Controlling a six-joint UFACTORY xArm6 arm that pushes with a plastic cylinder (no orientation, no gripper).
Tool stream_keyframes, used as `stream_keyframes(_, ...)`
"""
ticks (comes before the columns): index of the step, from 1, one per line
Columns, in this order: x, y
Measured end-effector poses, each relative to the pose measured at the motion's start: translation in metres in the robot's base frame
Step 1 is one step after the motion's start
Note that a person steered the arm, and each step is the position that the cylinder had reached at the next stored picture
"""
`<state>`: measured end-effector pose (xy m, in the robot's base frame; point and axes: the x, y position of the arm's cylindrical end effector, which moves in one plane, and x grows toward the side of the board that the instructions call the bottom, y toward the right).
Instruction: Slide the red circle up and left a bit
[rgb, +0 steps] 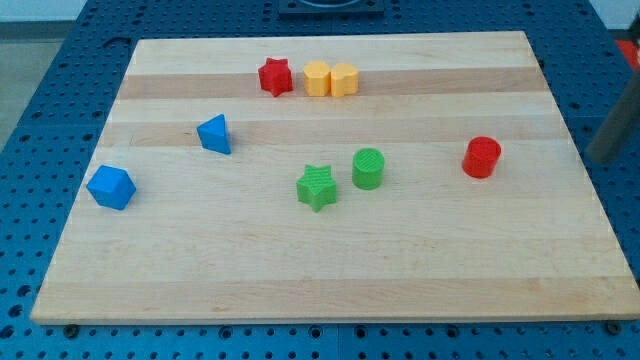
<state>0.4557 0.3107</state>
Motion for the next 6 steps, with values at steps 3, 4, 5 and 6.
stream_keyframes(3, -0.032, -0.119)
stream_keyframes(4, -0.079, -0.126)
stream_keyframes(5, -0.093, -0.137)
stream_keyframes(6, -0.047, -0.108)
